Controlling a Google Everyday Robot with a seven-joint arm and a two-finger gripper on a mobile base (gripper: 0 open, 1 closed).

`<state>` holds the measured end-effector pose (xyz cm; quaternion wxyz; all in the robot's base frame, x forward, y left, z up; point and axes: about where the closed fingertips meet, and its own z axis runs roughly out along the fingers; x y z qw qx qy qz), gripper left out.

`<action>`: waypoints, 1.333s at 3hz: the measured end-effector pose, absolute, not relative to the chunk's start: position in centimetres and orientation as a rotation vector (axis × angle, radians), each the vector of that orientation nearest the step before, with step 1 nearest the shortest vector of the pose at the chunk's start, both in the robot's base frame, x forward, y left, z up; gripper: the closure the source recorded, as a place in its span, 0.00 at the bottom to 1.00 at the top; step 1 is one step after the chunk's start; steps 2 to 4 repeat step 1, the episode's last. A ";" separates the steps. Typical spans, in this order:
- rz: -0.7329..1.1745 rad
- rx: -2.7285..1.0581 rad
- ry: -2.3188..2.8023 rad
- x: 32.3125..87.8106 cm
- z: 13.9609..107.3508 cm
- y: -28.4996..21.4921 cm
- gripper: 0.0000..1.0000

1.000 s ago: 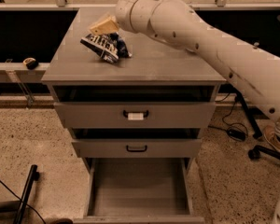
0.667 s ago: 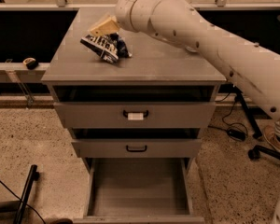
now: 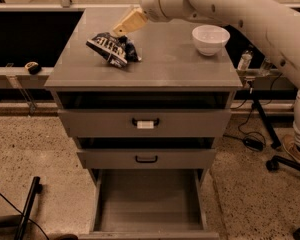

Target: Pick blue chip bag from bottom drawer and place on counter

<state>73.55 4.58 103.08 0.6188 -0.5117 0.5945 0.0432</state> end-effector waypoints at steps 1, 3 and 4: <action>0.099 -1.177 1.368 73.5 103.1 4.6 0.00; 0.099 -1.177 1.368 73.5 103.1 4.6 0.00; 0.099 -1.177 1.368 73.5 103.1 4.6 0.00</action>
Offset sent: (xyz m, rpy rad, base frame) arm 0.0000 0.0000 0.0000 0.0000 0.0000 0.0000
